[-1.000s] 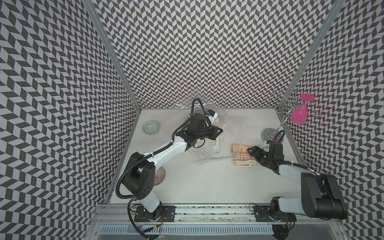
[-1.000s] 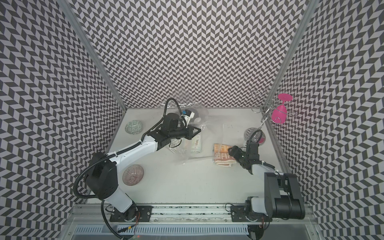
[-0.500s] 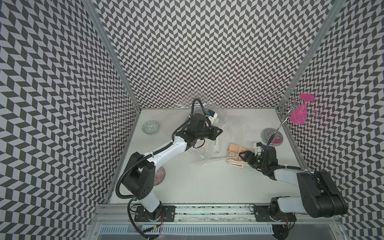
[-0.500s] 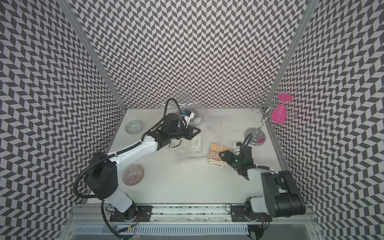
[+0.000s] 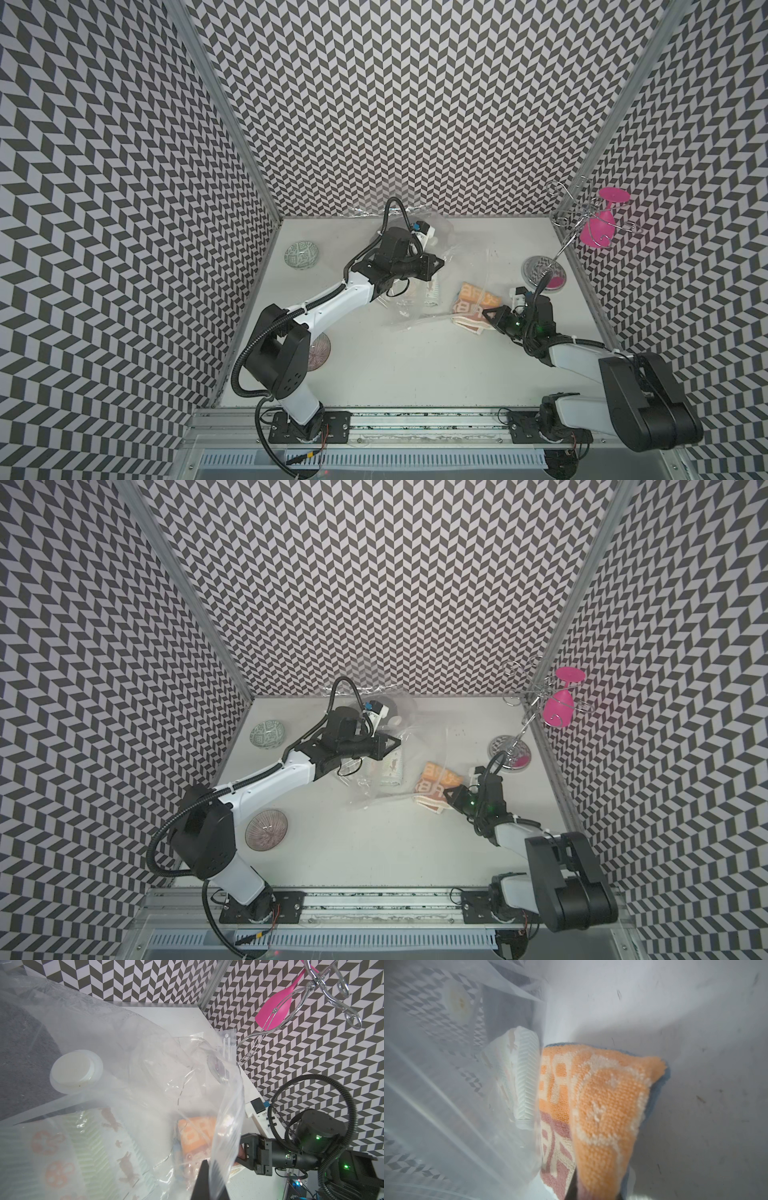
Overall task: Place the folded towel into the vacuum bag
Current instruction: Pick up the towel from the center of the board, then place the towel in the vacuum bag.
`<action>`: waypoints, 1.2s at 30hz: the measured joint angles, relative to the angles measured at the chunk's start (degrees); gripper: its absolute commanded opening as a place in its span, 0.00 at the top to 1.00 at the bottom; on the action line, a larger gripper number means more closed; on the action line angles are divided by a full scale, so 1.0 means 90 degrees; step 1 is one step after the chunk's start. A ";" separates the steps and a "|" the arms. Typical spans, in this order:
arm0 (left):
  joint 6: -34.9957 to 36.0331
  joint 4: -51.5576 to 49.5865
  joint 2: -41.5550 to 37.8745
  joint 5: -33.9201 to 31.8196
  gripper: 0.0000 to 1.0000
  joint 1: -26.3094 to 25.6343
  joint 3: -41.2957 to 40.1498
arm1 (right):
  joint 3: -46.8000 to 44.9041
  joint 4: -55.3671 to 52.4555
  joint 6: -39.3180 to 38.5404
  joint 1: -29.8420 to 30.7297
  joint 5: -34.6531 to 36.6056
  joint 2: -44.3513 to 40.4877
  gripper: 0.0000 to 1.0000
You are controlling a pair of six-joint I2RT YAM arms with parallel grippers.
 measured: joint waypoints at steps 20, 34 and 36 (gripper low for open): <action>-0.0027 -0.0019 0.0112 0.0039 1.00 0.0250 0.0153 | 0.2484 -0.2314 -0.1110 0.0197 0.1001 -0.3599 1.00; 0.0209 -0.0126 -0.0177 0.0345 1.00 0.0287 0.0223 | 0.2033 -0.1282 -0.0699 0.2477 0.1392 -0.0920 1.00; 0.0216 -0.0124 -0.0325 0.0393 1.00 0.0294 0.0221 | 0.2035 -0.1112 -0.0554 0.2514 0.1649 -0.0527 1.00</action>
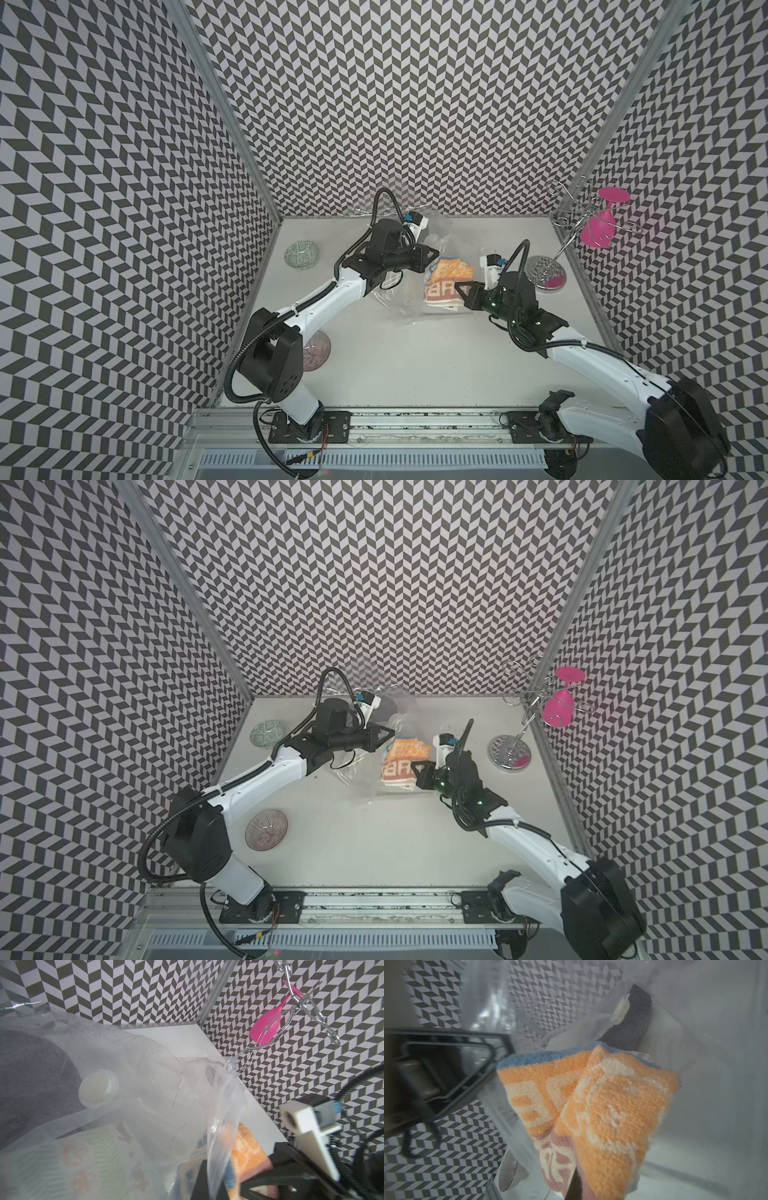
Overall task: Place the folded towel into the vacuum bag
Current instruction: Place the towel in the vacuum bag.
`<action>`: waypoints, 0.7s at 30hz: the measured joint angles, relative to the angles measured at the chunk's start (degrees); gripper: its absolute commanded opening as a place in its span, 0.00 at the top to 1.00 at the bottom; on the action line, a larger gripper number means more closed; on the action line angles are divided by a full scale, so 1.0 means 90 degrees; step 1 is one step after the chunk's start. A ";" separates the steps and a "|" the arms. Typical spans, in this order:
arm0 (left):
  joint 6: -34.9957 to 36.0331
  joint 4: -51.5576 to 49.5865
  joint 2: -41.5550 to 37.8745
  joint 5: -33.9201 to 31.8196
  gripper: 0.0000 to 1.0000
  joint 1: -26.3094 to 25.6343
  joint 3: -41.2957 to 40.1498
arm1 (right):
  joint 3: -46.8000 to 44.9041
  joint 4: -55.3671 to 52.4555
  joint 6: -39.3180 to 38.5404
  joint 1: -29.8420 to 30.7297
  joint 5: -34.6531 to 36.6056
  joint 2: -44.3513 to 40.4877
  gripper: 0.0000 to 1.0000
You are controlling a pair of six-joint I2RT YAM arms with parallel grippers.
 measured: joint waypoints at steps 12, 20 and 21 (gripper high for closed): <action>-0.0010 0.0061 -0.0284 0.0372 1.00 -0.0053 -0.0097 | 0.1032 0.0765 0.0384 0.0000 0.0913 0.1831 0.99; -0.0002 0.0124 -0.0238 0.0408 1.00 -0.0170 -0.0180 | 0.2319 0.1566 0.0619 0.0002 0.0933 0.2895 0.33; 0.0000 0.0146 -0.0231 0.0398 1.00 -0.0160 -0.0180 | 0.2499 0.1545 0.0680 0.0002 0.0979 0.3111 0.23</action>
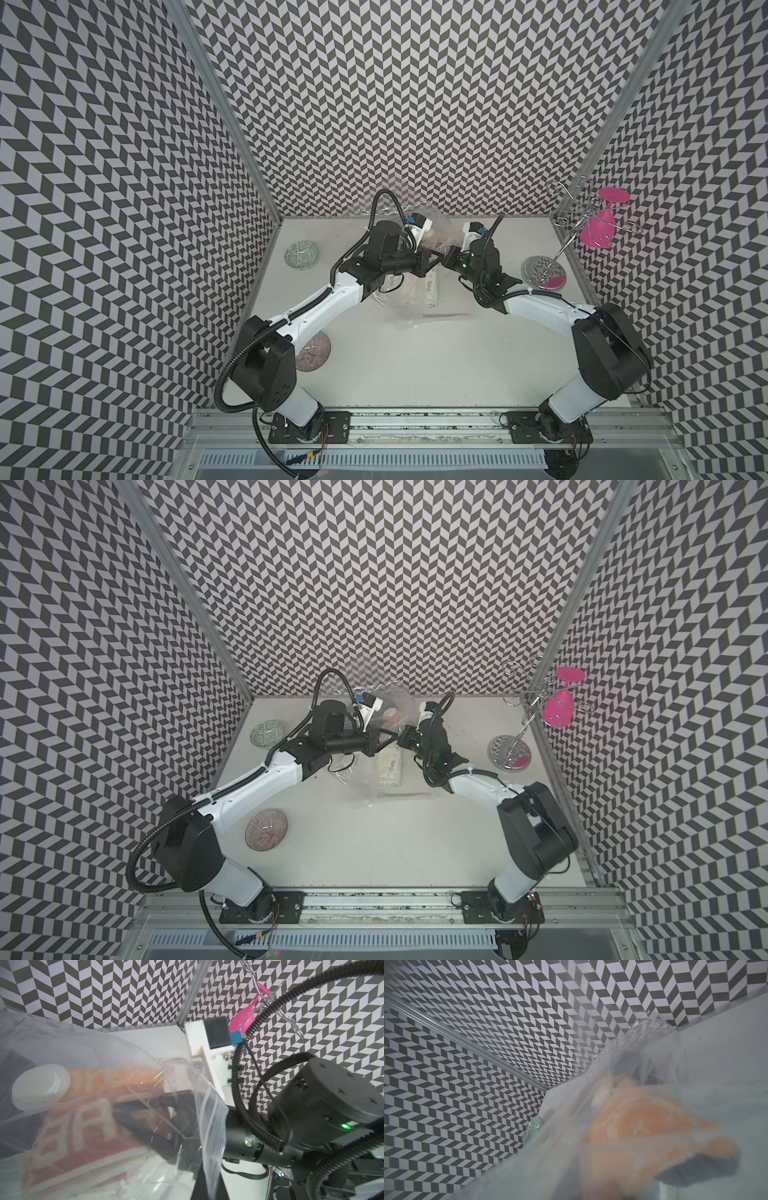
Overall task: Place the folded towel into the vacuum bag
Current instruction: Place the towel in the vacuum bag.
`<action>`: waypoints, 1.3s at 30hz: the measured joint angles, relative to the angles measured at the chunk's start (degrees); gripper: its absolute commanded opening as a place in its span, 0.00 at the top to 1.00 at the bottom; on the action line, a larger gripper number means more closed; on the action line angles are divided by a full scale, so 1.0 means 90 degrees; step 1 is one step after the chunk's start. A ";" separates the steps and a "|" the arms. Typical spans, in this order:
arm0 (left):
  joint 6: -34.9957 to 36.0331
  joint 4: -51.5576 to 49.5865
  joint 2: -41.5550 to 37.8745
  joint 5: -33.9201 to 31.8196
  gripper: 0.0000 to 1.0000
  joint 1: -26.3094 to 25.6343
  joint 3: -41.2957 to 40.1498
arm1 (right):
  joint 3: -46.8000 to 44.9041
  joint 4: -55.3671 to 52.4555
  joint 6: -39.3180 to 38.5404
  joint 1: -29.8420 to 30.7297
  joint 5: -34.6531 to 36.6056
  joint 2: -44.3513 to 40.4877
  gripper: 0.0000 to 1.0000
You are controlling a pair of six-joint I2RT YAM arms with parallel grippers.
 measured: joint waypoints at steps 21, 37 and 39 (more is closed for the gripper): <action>0.0100 0.0000 0.0401 0.0187 1.00 -0.0022 0.0002 | -0.2647 -0.1610 -0.0738 0.0367 0.0192 -0.2832 0.83; 0.0289 -0.0083 0.0420 0.0308 1.00 -0.0022 0.0049 | -0.1467 -0.1127 -0.1576 0.1166 0.0833 0.0005 1.00; 0.0306 -0.0087 0.0403 0.0355 1.00 -0.0022 0.0051 | -0.1219 -0.1052 -0.1588 0.1166 0.0741 0.0413 1.00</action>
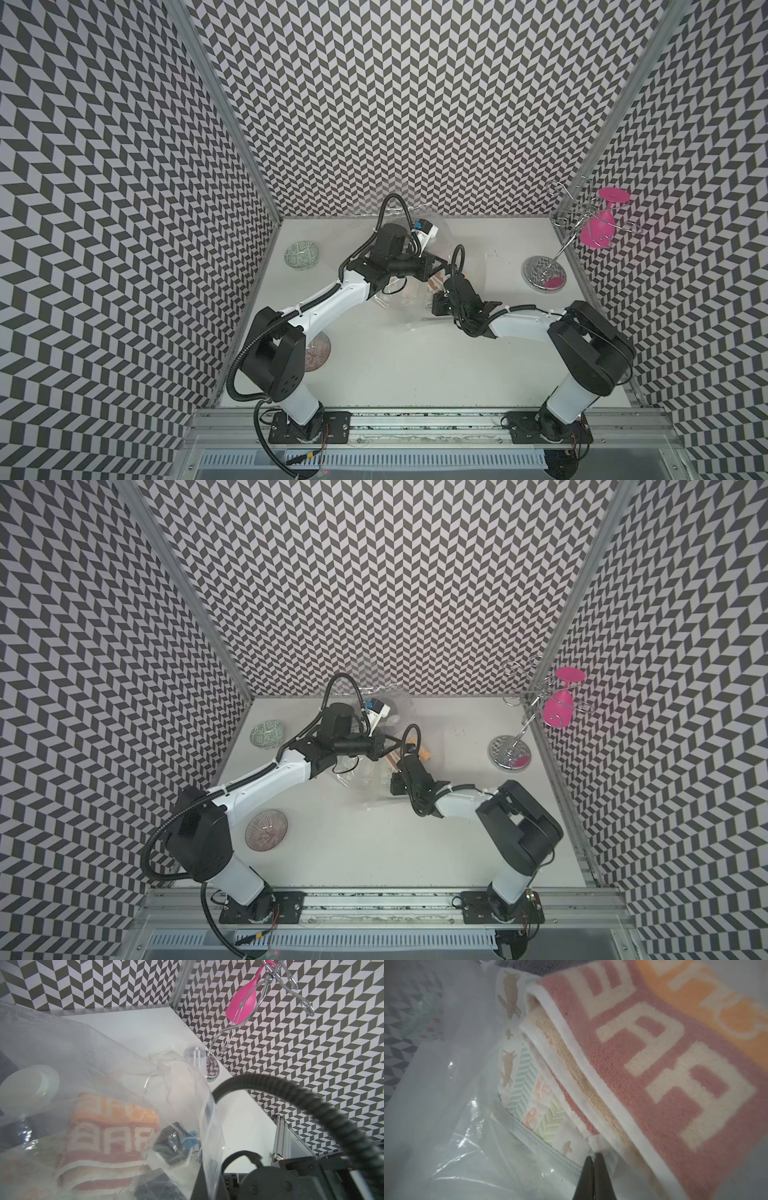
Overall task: Place the folded towel into the vacuum bag
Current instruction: Place the towel in the vacuum bag.
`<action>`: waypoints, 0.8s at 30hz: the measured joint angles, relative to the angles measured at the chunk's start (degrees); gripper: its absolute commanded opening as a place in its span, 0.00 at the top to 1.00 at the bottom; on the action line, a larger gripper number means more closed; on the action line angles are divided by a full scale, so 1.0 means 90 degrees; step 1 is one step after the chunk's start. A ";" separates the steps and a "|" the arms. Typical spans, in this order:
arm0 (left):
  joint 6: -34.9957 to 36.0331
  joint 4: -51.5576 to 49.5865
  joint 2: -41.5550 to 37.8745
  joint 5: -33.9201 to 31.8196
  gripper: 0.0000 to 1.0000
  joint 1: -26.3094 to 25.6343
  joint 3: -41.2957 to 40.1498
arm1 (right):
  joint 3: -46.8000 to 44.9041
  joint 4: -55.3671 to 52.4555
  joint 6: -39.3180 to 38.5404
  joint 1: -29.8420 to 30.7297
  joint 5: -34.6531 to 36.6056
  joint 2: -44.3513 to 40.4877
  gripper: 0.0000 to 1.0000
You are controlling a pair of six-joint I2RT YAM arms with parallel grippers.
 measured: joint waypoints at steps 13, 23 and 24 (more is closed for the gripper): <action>0.0085 -0.0061 -0.0119 0.0447 1.00 -0.0002 0.0112 | 0.1115 0.0794 0.0529 -0.0461 -0.0860 0.1481 0.99; 0.0350 0.0075 -0.0119 0.0665 1.00 0.0192 0.0384 | 0.2773 0.1275 0.0607 -0.0716 -0.1248 0.2402 0.95; 0.0396 0.0073 -0.0134 0.0780 1.00 0.0189 0.0418 | 0.2931 0.1251 0.0624 -0.0765 -0.1304 0.2489 0.93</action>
